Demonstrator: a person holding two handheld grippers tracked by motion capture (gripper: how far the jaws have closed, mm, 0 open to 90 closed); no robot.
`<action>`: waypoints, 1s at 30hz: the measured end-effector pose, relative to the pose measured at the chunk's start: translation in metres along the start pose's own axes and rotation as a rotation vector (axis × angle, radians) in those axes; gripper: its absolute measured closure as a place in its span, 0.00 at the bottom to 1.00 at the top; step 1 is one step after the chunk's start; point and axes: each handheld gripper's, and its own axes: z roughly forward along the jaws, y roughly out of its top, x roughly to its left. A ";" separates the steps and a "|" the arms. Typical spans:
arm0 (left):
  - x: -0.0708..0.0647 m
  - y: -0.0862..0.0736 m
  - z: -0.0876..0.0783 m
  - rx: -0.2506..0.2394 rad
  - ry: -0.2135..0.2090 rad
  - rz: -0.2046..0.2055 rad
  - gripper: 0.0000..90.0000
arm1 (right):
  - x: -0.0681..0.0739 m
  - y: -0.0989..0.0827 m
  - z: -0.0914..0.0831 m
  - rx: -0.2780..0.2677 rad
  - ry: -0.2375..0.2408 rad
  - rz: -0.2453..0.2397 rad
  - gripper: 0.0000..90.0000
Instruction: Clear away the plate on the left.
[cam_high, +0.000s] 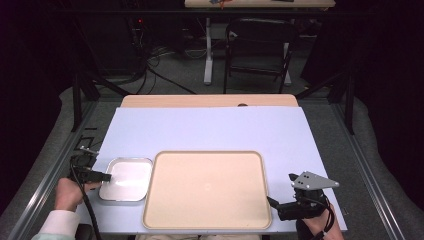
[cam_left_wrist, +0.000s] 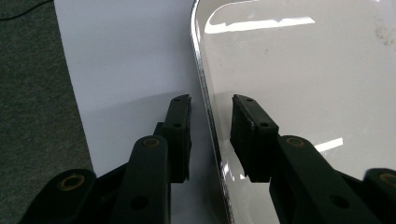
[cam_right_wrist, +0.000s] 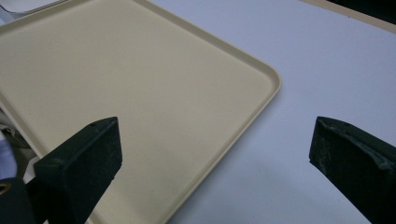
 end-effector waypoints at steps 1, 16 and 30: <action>0.000 0.000 0.000 -0.003 -0.001 -0.003 0.76 | 0.000 -0.001 -0.001 -0.002 -0.002 0.003 0.03; 0.006 0.000 0.001 0.000 -0.053 -0.020 0.89 | 0.000 -0.001 -0.002 -0.005 -0.006 0.003 0.03; 0.015 -0.004 -0.005 -0.050 -0.120 -0.071 0.95 | 0.000 -0.002 -0.002 -0.007 0.001 -0.001 0.03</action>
